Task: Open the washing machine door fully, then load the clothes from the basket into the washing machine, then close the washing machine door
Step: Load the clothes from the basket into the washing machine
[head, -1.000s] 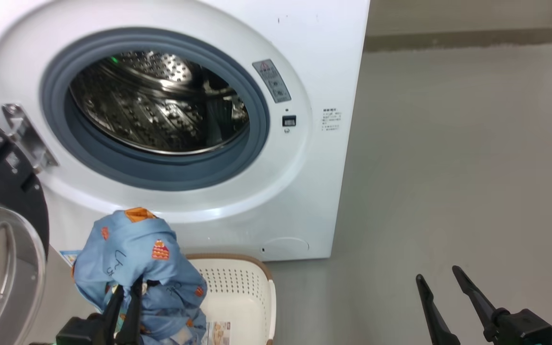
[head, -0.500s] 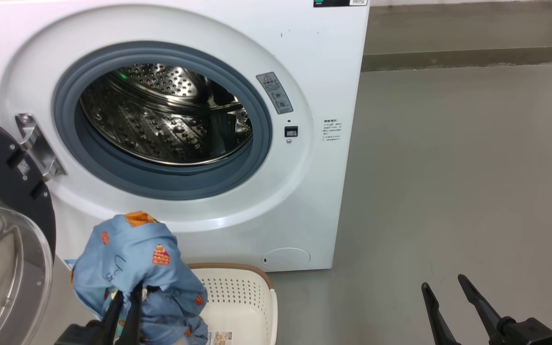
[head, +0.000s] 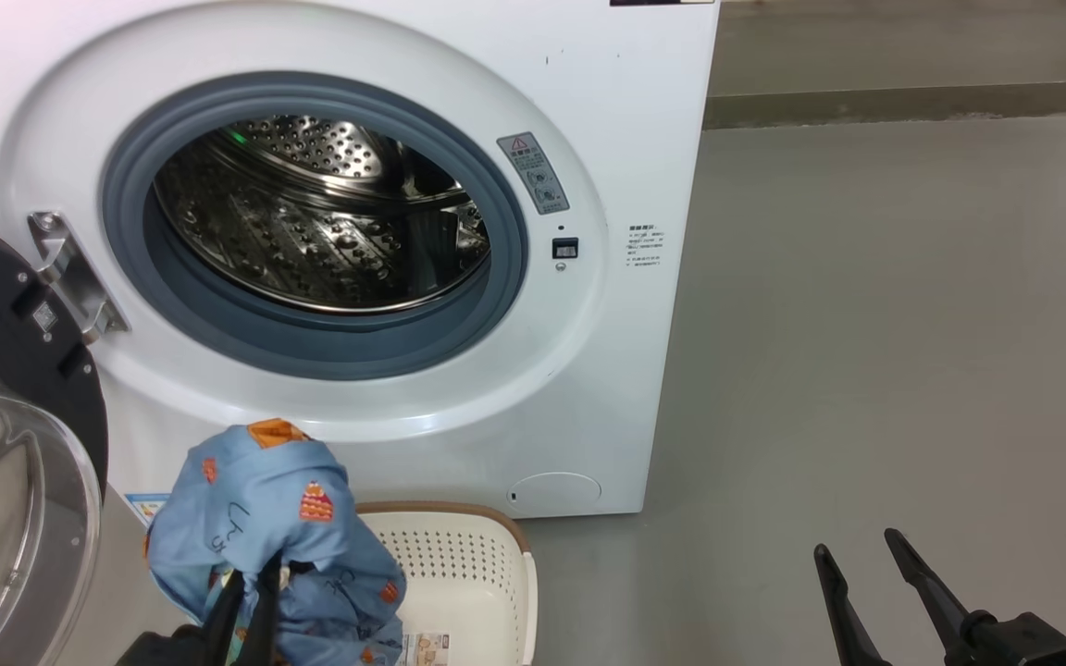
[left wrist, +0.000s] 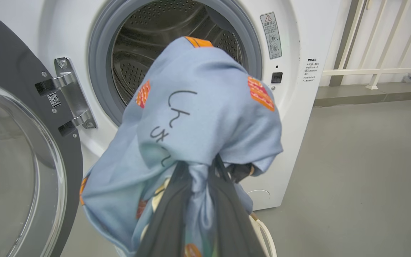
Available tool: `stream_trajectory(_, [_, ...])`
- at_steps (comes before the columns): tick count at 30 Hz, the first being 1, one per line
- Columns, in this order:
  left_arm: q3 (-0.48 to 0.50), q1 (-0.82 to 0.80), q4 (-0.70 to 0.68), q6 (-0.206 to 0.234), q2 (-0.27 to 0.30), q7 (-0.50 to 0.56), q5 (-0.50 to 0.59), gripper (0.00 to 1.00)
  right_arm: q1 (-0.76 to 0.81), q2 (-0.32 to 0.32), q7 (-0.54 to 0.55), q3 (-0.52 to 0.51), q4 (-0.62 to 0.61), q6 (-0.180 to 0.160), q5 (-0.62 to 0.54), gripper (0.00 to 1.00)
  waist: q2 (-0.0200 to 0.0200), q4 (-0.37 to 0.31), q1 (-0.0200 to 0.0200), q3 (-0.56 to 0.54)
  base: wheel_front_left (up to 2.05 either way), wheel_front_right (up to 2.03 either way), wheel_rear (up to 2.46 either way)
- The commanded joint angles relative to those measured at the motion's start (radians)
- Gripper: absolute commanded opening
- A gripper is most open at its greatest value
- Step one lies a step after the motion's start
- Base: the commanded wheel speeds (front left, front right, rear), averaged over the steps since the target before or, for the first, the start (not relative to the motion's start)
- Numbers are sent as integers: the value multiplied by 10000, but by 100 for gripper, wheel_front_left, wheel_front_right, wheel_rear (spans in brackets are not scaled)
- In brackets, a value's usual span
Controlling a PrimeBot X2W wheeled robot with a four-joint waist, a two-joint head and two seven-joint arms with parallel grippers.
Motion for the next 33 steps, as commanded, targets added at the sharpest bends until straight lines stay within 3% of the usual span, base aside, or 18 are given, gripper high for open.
stream_trajectory(1, [342,-460,-196,90,138,-128,-111,0,-290,-89,6,261,-292,16,105,100,0,2,-1,6,0,0,0])
stream_trajectory(16, [267,-928,512,104,0,-218,-354,0,-415,-89,69,375,-411,16,53,100,0,71,-1,380,0,0,0])
stream_trajectory(24, [249,-2706,2102,-150,-522,-391,-841,0,-985,-89,141,552,-777,16,-111,100,0,-34,-1,1833,0,0,0])
stream_trajectory(33, [472,-6123,4894,-726,-733,-640,-1360,0,-2164,-89,-12,838,-922,16,-285,100,0,-358,-1,4027,0,0,0])
